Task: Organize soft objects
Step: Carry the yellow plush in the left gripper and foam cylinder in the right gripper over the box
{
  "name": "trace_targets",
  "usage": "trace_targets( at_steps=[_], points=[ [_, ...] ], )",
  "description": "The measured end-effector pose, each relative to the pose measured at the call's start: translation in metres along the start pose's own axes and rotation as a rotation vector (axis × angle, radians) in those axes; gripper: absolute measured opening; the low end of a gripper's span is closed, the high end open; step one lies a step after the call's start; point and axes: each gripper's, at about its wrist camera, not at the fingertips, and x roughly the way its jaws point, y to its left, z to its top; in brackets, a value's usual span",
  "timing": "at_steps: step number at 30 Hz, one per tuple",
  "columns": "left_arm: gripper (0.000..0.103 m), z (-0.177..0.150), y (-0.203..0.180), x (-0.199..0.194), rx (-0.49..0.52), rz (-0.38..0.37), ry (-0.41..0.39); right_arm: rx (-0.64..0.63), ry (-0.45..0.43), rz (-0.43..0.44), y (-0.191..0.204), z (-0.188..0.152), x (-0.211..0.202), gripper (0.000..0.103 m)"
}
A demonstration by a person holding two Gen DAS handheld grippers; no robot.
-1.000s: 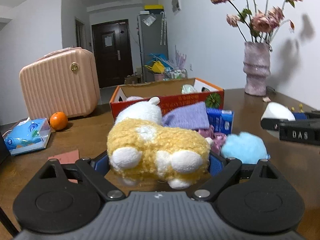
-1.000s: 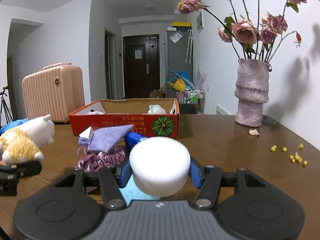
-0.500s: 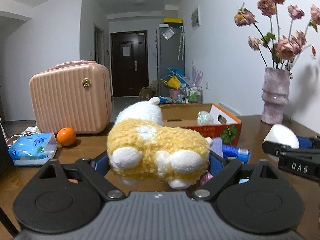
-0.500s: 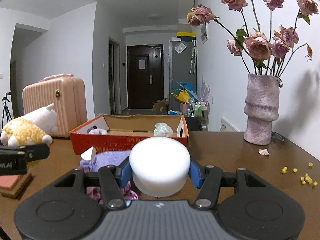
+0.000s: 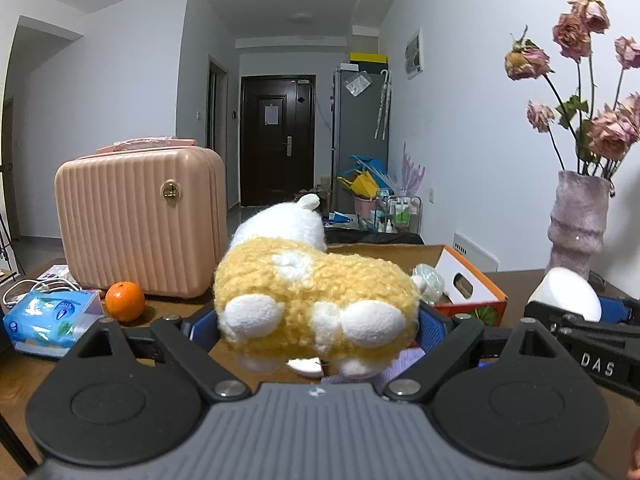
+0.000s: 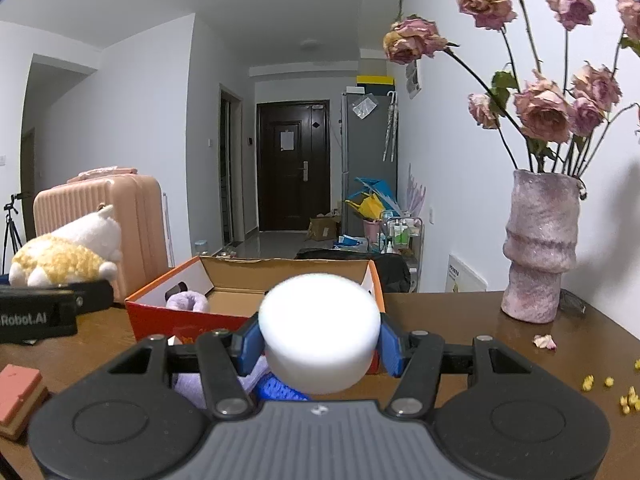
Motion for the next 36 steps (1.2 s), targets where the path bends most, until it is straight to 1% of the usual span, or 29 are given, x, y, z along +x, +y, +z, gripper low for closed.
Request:
trace_targets(
  at_steps=[13,18,30,36],
  points=[
    [0.093,0.016,-0.007,0.043,-0.021,0.020,-0.014,0.015,0.011,0.020,-0.007,0.024,0.046,0.057],
    [0.093,0.024,-0.011,0.065,-0.035,0.026,-0.017,0.008,0.012,0.014,-0.008,0.030,0.065,0.057],
    [0.093,0.035,-0.010,0.119,-0.072,0.050,0.002,-0.013,0.041,0.010,-0.011,0.040,0.119,0.057],
    [0.093,0.039,-0.012,0.144,-0.079,0.073,0.015,-0.031,0.058,0.023,-0.011,0.045,0.145,0.057]
  ],
)
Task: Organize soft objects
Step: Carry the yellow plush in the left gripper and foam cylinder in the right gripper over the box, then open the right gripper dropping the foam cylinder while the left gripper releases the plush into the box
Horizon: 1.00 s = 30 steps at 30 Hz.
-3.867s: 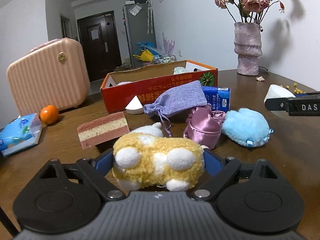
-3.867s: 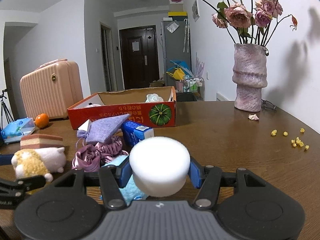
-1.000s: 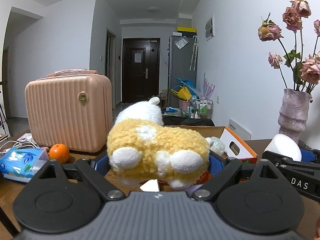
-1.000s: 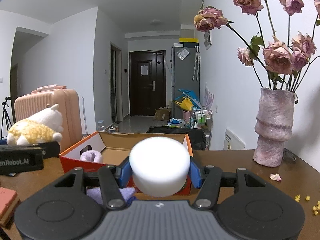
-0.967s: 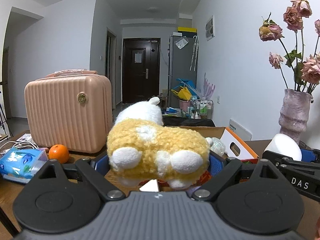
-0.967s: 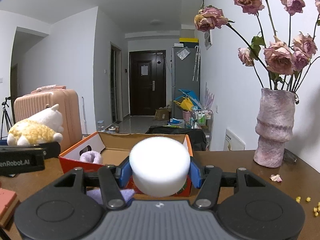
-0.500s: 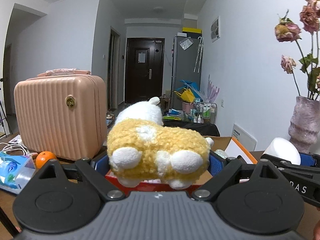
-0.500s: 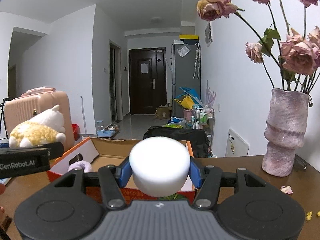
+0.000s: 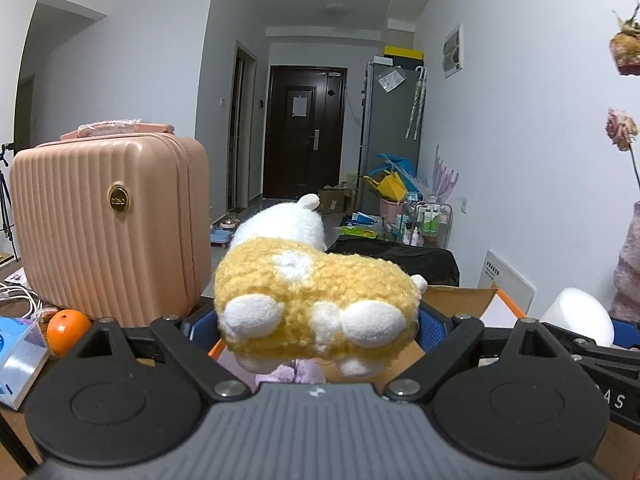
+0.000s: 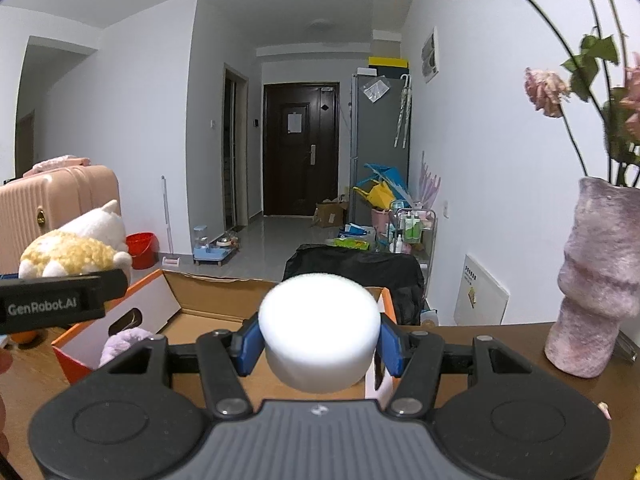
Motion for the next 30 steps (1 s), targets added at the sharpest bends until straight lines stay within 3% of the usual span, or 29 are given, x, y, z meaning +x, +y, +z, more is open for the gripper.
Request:
trace_targets(
  at_steps=[14,23,26,30],
  points=[
    [0.093,-0.005,-0.008,0.046,0.009,0.026,0.047,-0.039,0.061,-0.001,0.005,-0.002,0.050,0.057],
    [0.097,-0.012,-0.009,0.063,0.015,0.015,0.073,-0.006,0.086,-0.010,-0.001,-0.007,0.058,0.058],
    [0.101,-0.012,-0.008,0.062,0.004,0.015,0.072,-0.006,0.096,-0.012,-0.002,-0.008,0.062,0.068],
    [0.103,-0.012,-0.005,0.067,-0.015,0.022,0.090,-0.005,0.101,-0.025,-0.001,-0.010,0.062,0.092]
  ],
)
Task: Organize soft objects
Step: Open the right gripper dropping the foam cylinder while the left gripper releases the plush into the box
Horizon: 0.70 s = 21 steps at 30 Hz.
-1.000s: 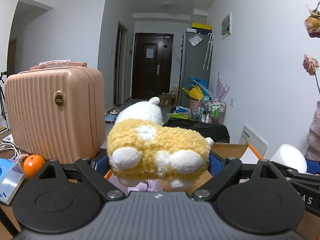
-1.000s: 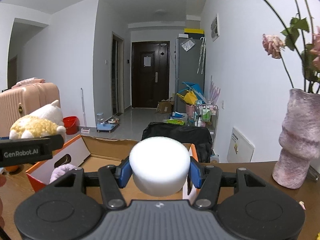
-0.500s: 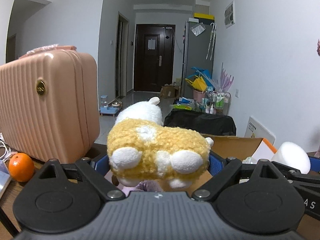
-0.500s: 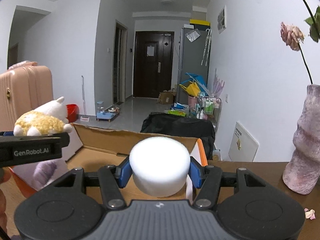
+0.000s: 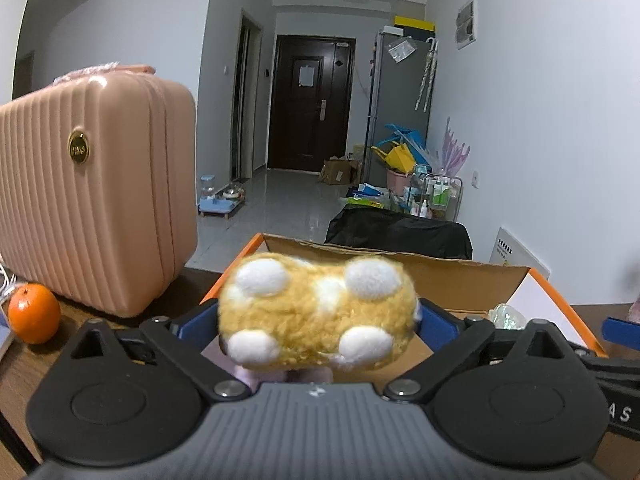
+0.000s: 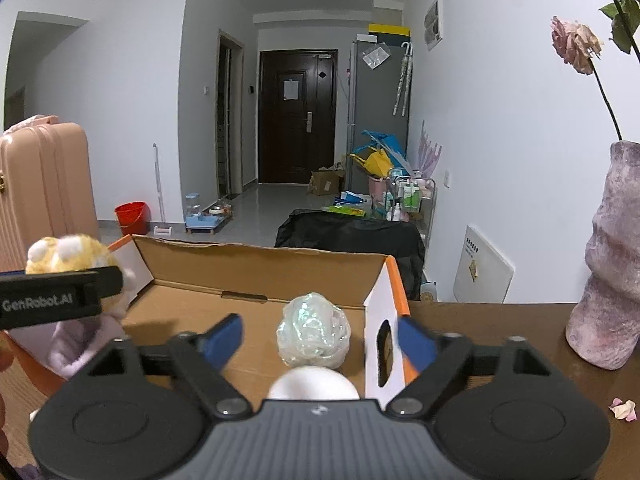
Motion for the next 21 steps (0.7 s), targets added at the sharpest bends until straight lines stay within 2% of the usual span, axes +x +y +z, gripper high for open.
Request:
trace_targets(
  at_steps=[3,21],
  points=[
    [0.103,0.000,0.005,0.001,-0.029,0.004,0.007,0.012,0.005,-0.007,-0.002,-0.001,0.001,0.103],
    [0.103,0.000,0.013,-0.008,-0.076,0.010,0.008,0.010,0.004,-0.026,-0.003,0.000,-0.007,0.103]
  ],
)
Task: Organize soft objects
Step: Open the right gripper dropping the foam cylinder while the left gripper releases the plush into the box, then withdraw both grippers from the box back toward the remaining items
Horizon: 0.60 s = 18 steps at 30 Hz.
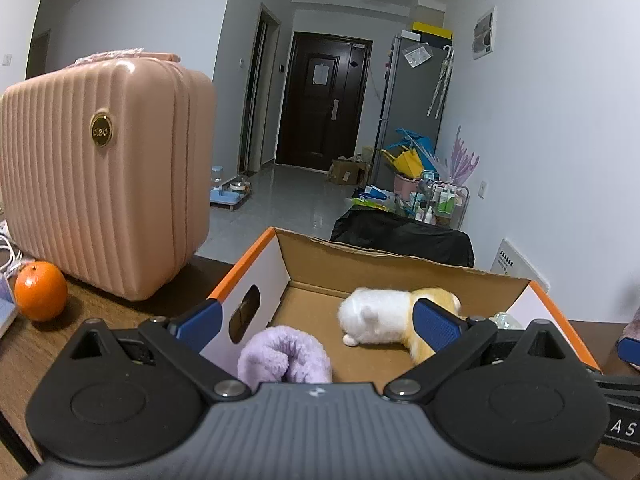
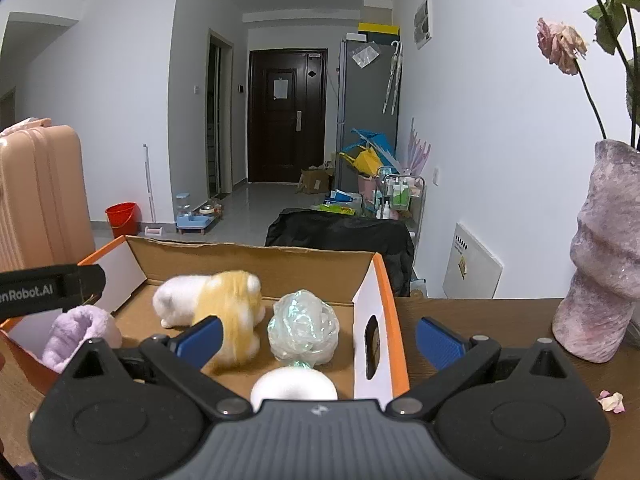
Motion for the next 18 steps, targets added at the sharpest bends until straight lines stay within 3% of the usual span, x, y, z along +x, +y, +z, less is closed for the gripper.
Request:
trace_targets(
  at_steps=[18],
  points=[
    [0.103,-0.016,0.009,-0.043,0.020,-0.014,-0.008,-0.029,-0.067,0.011,-0.007,-0.018,-0.057,0.103]
  ],
)
